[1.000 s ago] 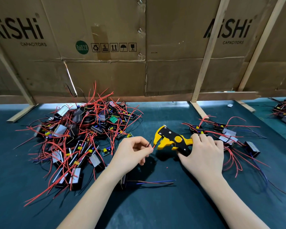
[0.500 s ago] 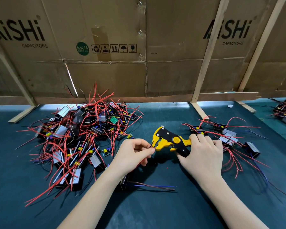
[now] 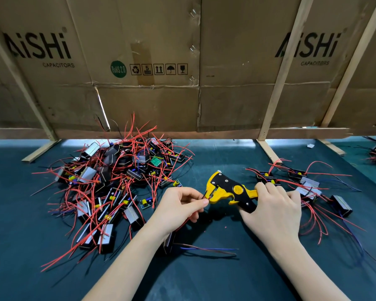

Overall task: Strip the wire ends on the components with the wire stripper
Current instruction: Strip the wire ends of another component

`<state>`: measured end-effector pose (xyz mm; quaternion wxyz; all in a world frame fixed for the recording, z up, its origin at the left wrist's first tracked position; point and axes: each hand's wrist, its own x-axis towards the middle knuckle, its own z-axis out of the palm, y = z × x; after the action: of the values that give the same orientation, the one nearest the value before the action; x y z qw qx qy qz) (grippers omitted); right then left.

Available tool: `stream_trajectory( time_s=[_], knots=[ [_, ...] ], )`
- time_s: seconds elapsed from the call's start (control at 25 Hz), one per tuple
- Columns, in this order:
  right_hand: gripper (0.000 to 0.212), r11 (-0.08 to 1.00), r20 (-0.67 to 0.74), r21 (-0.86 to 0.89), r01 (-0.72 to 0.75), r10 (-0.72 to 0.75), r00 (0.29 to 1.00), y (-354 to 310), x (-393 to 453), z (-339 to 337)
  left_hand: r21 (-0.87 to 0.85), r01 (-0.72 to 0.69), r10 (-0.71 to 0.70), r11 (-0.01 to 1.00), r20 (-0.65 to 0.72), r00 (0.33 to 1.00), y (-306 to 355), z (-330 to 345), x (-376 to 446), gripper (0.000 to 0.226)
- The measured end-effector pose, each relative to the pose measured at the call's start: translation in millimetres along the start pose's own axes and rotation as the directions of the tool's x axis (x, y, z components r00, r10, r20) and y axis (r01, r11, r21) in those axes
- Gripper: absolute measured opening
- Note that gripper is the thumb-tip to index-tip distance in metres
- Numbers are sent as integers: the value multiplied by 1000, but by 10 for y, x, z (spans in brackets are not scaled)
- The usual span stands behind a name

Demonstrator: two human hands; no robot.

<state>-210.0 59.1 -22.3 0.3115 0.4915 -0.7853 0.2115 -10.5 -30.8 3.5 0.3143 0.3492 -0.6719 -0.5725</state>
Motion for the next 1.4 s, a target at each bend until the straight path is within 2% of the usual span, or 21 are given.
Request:
stream_trajectory(
  time_s=[0.28, 0.88, 1.4],
  knots=[
    [42, 1000, -4, 9, 15, -15, 1000, -11, 6, -4, 10, 6, -6, 1000, 2, 1000, -6, -6, 7, 11],
    [49, 1000, 70, -12, 7, -6, 998, -40, -21, -22, 37, 24, -24, 999, -16, 1000, -35, -7, 25, 8],
    [46, 1000, 114, -16, 3, -2, 993, -56, -7, -45, 28, 30, -30, 999, -26, 999, -19, -13, 15, 11]
  ],
)
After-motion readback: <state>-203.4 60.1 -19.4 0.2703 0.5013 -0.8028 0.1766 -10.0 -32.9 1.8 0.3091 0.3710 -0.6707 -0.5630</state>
